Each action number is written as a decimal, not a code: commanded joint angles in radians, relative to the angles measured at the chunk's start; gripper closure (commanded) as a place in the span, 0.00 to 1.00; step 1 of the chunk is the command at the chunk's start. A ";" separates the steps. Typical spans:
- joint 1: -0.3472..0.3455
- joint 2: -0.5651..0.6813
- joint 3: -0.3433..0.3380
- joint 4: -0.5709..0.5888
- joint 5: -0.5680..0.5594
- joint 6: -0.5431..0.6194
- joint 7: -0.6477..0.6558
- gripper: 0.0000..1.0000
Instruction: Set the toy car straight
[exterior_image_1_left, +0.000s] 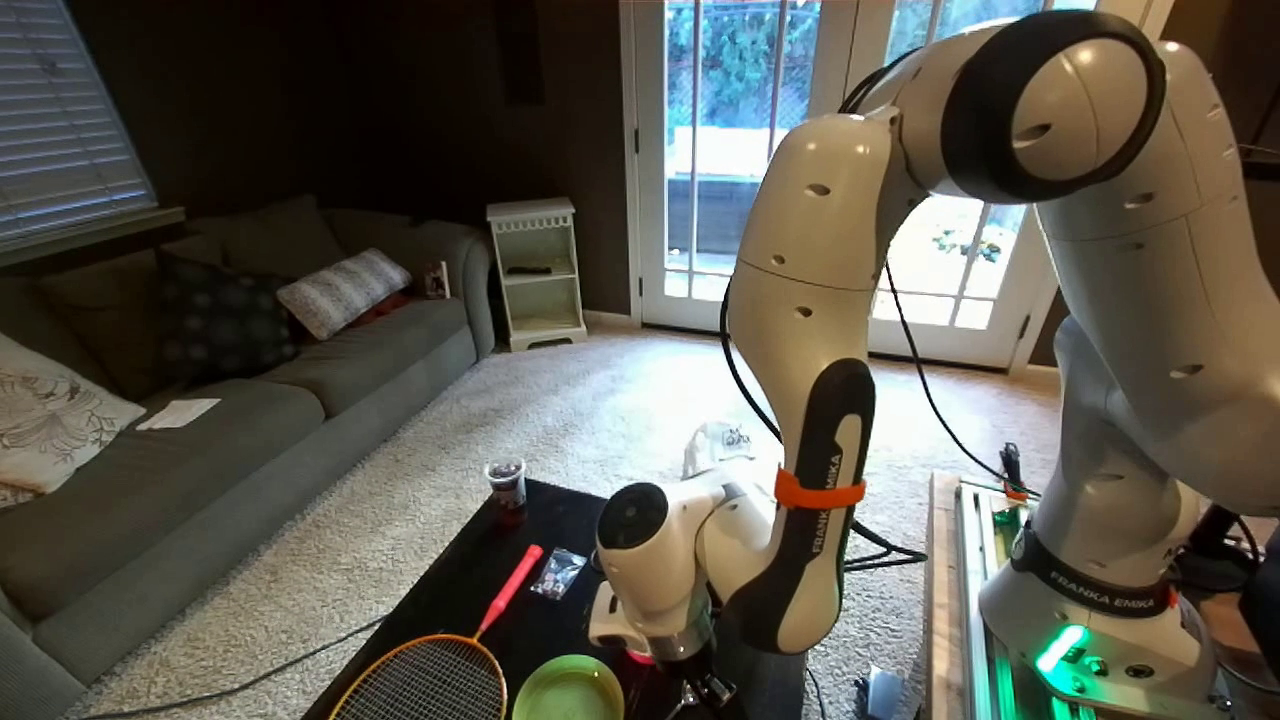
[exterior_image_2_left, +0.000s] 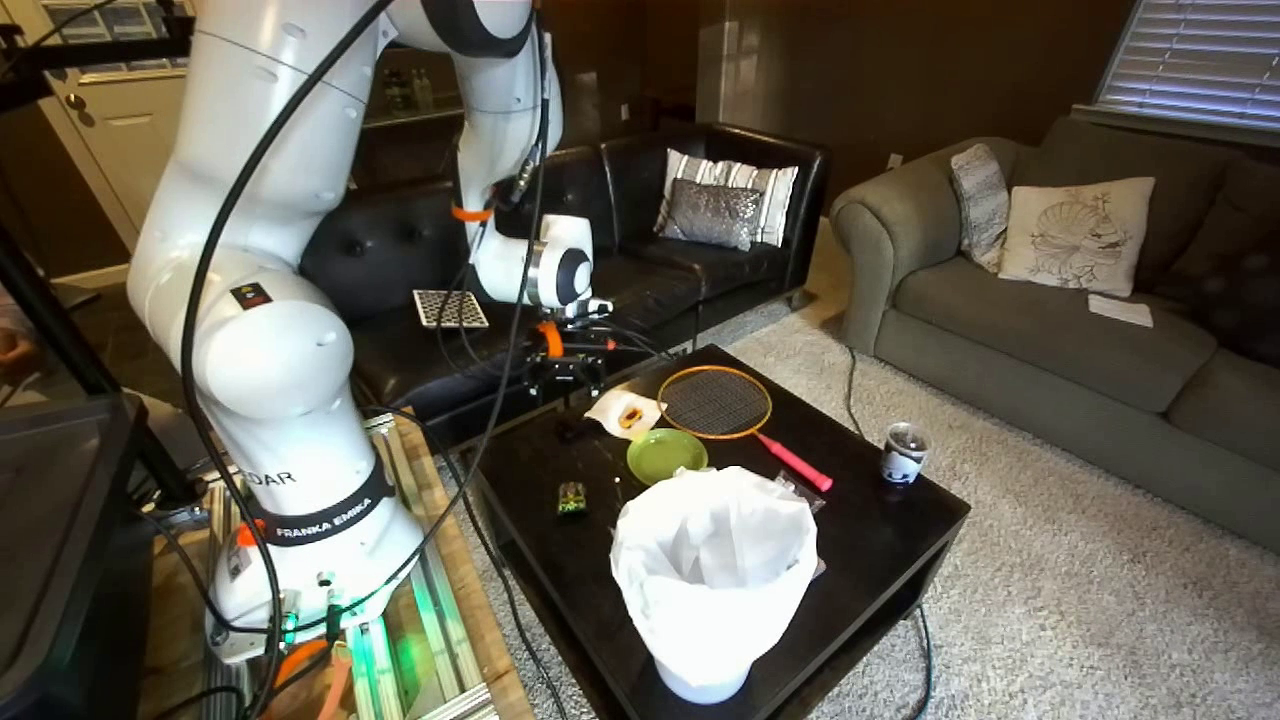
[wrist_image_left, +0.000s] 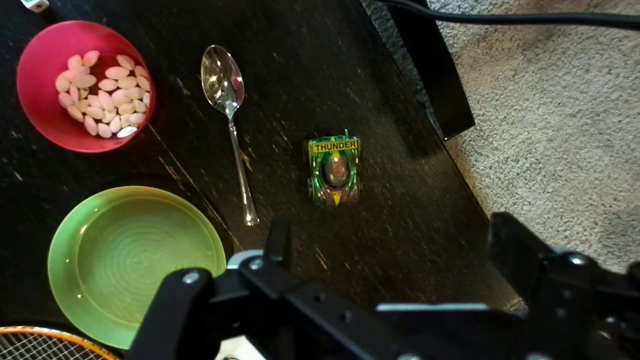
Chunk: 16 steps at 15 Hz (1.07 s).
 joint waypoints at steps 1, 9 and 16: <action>0.110 0.093 -0.089 0.067 -0.118 0.043 0.082 0.00; 0.265 0.308 -0.234 0.185 -0.169 0.304 0.186 0.00; 0.238 0.477 -0.213 0.267 -0.070 0.401 0.146 0.00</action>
